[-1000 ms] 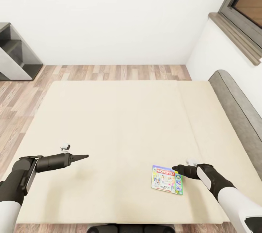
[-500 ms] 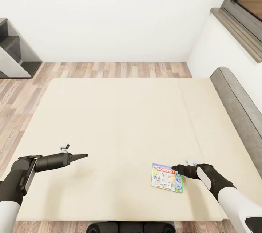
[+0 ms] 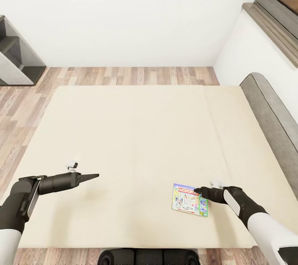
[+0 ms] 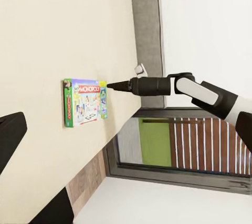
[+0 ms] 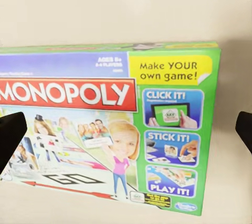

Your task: Put all the toys in the child's room - the three board games (two on the bed and one on the table), the two jigsaw puzzles on the table, and the tennis ball on the table - inside the toy box on the table in the child's room.

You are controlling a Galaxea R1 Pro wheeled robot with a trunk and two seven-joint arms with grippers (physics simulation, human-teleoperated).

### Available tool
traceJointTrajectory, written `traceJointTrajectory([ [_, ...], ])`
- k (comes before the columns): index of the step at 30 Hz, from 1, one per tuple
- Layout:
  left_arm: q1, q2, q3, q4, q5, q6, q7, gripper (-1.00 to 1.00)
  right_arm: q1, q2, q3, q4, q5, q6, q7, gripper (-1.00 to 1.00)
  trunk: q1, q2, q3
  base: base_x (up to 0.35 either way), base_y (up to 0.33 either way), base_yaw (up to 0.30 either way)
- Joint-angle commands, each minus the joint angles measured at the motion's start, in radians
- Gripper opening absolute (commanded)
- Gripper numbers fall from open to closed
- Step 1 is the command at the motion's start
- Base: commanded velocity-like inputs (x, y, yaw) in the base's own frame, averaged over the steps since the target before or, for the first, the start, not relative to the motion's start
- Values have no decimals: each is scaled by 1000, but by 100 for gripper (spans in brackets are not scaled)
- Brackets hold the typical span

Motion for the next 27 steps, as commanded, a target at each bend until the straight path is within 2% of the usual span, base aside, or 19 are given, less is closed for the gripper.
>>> traceJointTrajectory([
  [1,0,0,1,-1,1,11,-6,100,-1,-1,5,-1,-2,4,2,100,0,-2,-3,0,0,0],
  [6,10,2,2,-4,30,11,-6,100,-1,-1,5,-11,-2,4,5,100,0,-2,-11,0,0,0],
  [9,16,8,4,-7,59,11,-6,100,-1,-2,5,-32,-1,6,7,100,0,-2,-16,0,0,0],
  [17,28,70,10,-8,117,11,-6,100,-2,-3,5,-57,0,8,16,100,0,-2,-29,0,0,0],
  [19,32,83,11,-8,141,11,-6,100,-2,-3,5,-59,1,8,17,100,0,-2,-32,0,0,0],
  [27,37,93,10,-9,172,11,-6,100,-3,-8,5,-62,2,8,19,100,0,-2,-45,0,0,0],
])
